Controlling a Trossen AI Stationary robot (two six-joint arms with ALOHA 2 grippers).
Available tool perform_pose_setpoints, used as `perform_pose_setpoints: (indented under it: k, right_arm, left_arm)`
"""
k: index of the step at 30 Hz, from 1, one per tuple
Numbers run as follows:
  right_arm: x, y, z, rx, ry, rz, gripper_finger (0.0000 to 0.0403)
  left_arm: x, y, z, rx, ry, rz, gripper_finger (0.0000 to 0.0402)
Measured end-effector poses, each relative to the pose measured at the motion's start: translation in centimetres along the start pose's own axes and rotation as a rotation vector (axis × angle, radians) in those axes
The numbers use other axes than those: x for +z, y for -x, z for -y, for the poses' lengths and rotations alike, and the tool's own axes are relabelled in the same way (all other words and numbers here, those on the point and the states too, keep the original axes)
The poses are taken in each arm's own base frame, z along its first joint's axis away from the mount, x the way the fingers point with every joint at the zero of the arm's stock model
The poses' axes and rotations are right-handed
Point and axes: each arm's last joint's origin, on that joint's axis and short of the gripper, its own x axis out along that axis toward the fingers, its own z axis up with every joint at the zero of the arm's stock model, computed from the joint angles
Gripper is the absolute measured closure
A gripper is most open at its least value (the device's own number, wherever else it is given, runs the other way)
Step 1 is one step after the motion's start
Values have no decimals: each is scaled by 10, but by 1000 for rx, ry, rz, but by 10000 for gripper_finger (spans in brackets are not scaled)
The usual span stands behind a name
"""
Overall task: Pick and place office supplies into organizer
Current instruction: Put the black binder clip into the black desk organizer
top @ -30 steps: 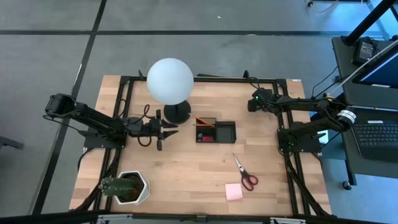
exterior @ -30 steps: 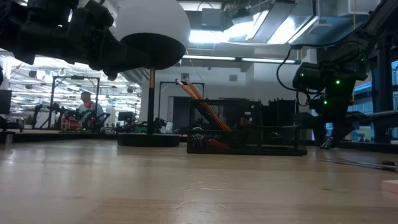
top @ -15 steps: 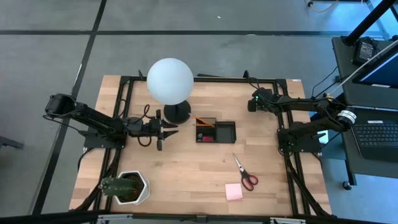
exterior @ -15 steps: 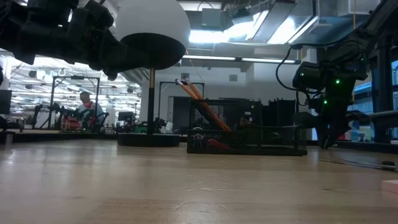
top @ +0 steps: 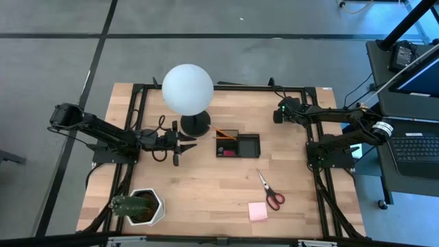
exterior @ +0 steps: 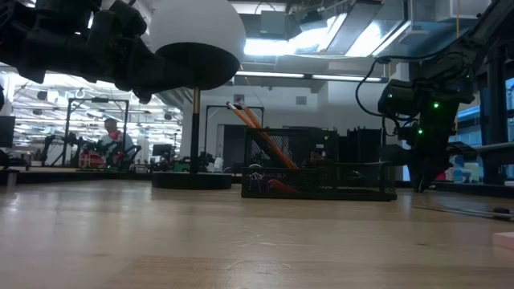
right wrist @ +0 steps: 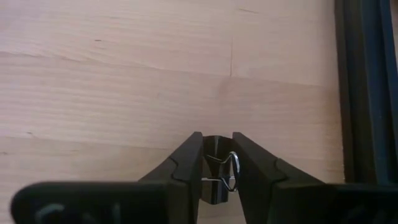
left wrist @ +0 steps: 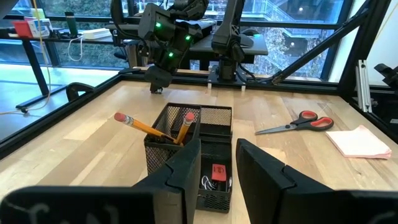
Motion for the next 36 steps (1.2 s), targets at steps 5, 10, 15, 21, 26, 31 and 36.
perform_pose_setpoints:
  k: [5, 10, 15, 21, 26, 31, 36]
  right_arm:
    - [0, 0, 0, 0, 3, -1, 321]
    - [0, 0, 0, 4, 4, 0, 338]
    - [0, 1, 0, 2, 21, 3, 366]
    - [1, 1, 0, 2, 25, 4, 380]
    - [0, 3, -2, 16, 35, 13, 388]
    - [2, 15, -9, 84, 80, 24, 397]
    - [6, 32, -23, 182, 113, 68, 401]
  left_arm:
    - [0, 0, 0, 0, 0, 0, 304]
    - [0, 0, 0, 0, 0, 0, 304]
    - [0, 0, 0, 0, 0, 0, 304]
    - [0, 0, 0, 0, 0, 0, 304]
    - [0, 0, 0, 1, 0, 0, 304]
    - [0, 0, 0, 1, 0, 0, 304]
    - [0, 0, 0, 0, 0, 0, 304]
